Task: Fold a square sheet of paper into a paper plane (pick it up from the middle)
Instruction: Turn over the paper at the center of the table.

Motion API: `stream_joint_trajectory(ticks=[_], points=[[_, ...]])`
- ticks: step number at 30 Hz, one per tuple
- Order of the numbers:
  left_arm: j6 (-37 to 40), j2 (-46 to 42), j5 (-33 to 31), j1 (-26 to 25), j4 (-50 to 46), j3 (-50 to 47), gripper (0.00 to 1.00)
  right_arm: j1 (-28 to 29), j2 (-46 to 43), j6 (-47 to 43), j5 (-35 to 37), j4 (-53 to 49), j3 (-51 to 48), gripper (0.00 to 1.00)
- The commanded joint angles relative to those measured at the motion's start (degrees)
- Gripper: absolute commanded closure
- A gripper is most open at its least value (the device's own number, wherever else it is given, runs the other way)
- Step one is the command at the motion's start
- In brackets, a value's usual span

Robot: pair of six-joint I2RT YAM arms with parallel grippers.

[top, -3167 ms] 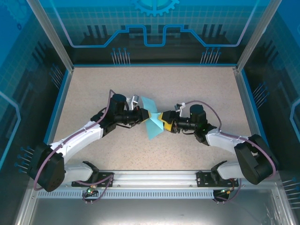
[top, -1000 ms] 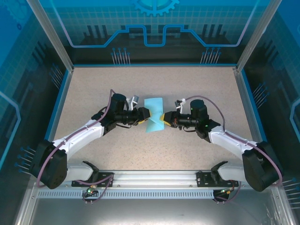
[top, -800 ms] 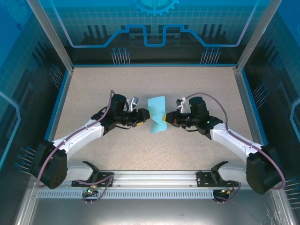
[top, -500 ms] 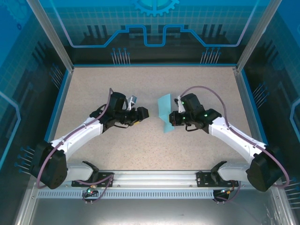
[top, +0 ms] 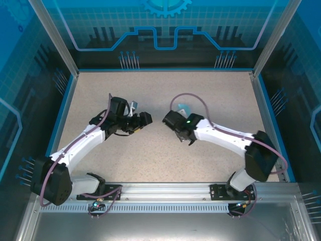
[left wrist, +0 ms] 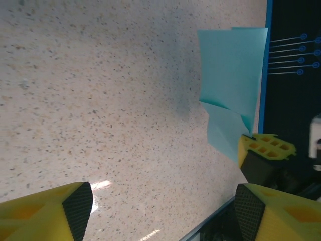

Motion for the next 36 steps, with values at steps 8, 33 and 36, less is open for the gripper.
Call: stream_joint_trajectory(ticks=[8,33,36], points=[[5.61,-4.17,-0.04,7.69,-9.71,3.46,0.21,9.08,19.04,6.83,5.07,-8.21,8.05,0.97],[5.55,2.29,7.92,9.97,-4.63,1.85,0.21,13.75,16.98,3.13,-11.63,7.94,4.1,0.65],[4.9,3.3,9.3,9.89,-3.15,1.63,0.21,11.51,10.3,1.51,-17.81,14.04,-1.74,0.6]])
